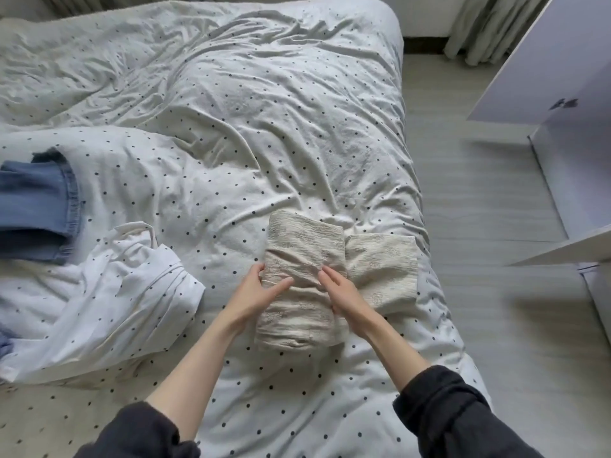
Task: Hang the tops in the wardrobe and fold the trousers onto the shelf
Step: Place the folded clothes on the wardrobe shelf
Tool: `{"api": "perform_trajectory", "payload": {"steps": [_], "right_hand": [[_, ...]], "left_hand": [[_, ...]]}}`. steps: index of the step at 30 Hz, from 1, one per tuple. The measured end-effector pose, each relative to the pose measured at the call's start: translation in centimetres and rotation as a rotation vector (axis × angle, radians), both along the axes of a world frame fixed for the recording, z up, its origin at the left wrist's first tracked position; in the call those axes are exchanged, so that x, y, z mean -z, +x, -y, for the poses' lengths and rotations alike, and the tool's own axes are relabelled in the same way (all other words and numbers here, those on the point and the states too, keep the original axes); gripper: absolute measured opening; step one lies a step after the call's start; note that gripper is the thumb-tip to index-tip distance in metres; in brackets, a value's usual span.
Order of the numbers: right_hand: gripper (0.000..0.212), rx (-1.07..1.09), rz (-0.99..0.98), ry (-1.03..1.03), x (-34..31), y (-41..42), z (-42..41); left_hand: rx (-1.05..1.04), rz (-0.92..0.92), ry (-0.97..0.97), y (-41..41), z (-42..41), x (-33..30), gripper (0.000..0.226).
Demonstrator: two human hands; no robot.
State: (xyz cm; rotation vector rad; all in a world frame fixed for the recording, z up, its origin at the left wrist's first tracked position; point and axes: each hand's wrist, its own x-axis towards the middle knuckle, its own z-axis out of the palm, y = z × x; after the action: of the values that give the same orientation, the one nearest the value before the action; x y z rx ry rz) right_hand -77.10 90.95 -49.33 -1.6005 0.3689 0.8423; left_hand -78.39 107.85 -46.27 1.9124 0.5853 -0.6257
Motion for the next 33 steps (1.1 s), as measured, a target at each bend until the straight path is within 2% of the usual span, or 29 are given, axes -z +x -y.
{"api": "perform_trajectory", "payload": {"steps": [1, 3, 7, 10, 12, 13, 15, 18, 20, 21, 23, 24, 26, 28, 30, 33], "right_hand": [[0.054, 0.005, -0.013, 0.016, 0.1, 0.1, 0.1], [0.052, 0.028, -0.049, 0.059, 0.0, 0.3, 0.9], [0.047, 0.114, -0.144, 0.194, -0.5, 0.8, 3.6], [0.045, 0.239, -0.161, 0.217, -0.5, 1.0, 7.4], [0.047, 0.367, -0.143, 0.2, -0.5, 1.2, 10.2], [0.045, 0.406, -0.116, 0.161, -0.5, 1.2, 11.7], [0.04, 0.391, -0.014, 0.001, -0.1, 0.8, 13.8], [0.045, 0.106, 0.176, -0.415, 2.1, -0.6, 15.2], [0.049, -0.046, 0.265, -0.542, 3.2, -1.8, 14.5], [0.05, -0.057, 0.3, -0.538, 3.4, -2.1, 13.9], [0.051, 0.059, 0.316, -0.494, 4.0, -2.0, 13.4], [0.052, 0.164, 0.283, -0.461, 4.3, -1.6, 13.4], [0.051, 0.334, 0.125, -0.378, 5.1, -0.3, 14.2], [0.04, 0.348, 0.007, -0.296, 5.6, 1.1, 15.4], [0.026, 0.33, -0.063, -0.22, 5.3, 2.1, 16.3], [0.016, 0.287, -0.104, -0.247, 5.2, 2.0, 17.1]], "left_hand": [[-0.004, 0.01, -0.01, 0.1, 0.5, 0.1, 0.045], [-0.015, 0.06, 0.053, 0.5, 1.2, 0.0, 0.039], [0.072, 0.199, 0.155, 1.9, 2.9, -2.3, 0.045], [0.299, 0.222, 0.074, 3.2, 6.6, -3.8, 0.055], [0.486, 0.204, -0.038, 3.5, 9.7, -3.4, 0.053], [0.577, 0.18, -0.059, 3.6, 11.1, -2.6, 0.05], [0.798, 0.178, 0.069, 3.6, 12.8, -0.1, 0.047], [0.991, 0.201, 0.277, 3.1, 12.4, 4.1, 0.047], [0.89, 0.259, 0.251, 2.5, 11.3, 6.0, 0.041], [0.75, 0.305, 0.214, 2.4, 10.8, 6.5, 0.037], [0.385, 0.361, 0.185, 2.6, 10.4, 7.7, 0.03], [0.23, 0.335, 0.173, 2.9, 10.2, 8.1, 0.03], [-0.003, 0.154, 0.014, 3.6, 9.9, 9.0, 0.042], [-0.168, -0.001, -0.184, 4.7, 9.5, 9.7, 0.054], [-0.179, -0.034, -0.231, 6.3, 9.7, 9.2, 0.058], [-0.077, -0.049, -0.211, 9.3, 10.3, 9.0, 0.052]]}}
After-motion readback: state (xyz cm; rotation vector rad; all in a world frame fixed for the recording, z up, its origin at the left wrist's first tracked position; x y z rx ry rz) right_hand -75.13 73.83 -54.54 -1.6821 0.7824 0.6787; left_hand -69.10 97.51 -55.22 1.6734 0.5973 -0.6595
